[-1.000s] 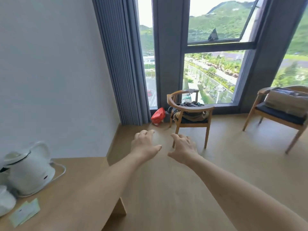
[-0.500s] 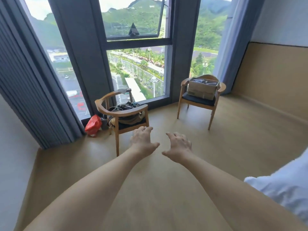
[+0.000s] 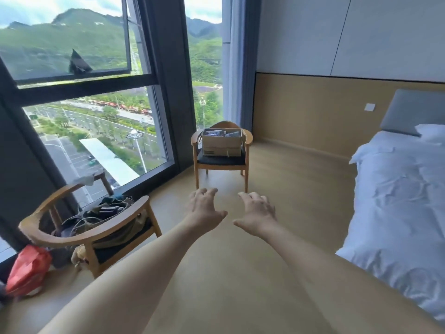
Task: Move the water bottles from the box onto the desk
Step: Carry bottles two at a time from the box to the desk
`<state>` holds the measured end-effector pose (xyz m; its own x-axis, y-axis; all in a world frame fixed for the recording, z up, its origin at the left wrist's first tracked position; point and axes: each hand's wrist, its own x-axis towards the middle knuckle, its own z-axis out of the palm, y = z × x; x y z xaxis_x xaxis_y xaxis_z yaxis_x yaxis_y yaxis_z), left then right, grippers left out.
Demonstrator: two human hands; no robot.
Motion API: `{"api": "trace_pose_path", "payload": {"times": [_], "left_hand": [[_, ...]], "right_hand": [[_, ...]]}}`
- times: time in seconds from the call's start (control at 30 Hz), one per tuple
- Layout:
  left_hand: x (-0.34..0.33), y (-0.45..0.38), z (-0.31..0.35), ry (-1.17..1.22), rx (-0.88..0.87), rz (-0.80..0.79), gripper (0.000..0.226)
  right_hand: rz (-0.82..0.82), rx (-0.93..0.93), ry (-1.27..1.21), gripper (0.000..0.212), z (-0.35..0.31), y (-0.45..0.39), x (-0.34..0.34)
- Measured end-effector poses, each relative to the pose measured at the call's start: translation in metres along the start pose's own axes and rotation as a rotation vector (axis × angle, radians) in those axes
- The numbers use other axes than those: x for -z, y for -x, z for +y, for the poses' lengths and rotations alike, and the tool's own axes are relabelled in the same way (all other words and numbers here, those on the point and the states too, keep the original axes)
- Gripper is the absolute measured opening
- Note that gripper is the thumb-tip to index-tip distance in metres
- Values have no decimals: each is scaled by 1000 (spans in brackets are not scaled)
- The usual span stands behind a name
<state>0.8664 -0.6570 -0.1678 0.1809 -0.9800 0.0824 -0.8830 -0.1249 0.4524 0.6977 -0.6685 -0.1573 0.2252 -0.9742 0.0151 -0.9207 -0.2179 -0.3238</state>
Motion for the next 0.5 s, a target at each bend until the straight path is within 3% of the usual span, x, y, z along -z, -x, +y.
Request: {"api": "trace_pose_path", "payload": {"times": [0.5], "left_hand": [[-33, -224, -73, -19, -27, -68, 79]], "right_hand": [[-88, -75, -26, 82, -23, -229, -67]]}}
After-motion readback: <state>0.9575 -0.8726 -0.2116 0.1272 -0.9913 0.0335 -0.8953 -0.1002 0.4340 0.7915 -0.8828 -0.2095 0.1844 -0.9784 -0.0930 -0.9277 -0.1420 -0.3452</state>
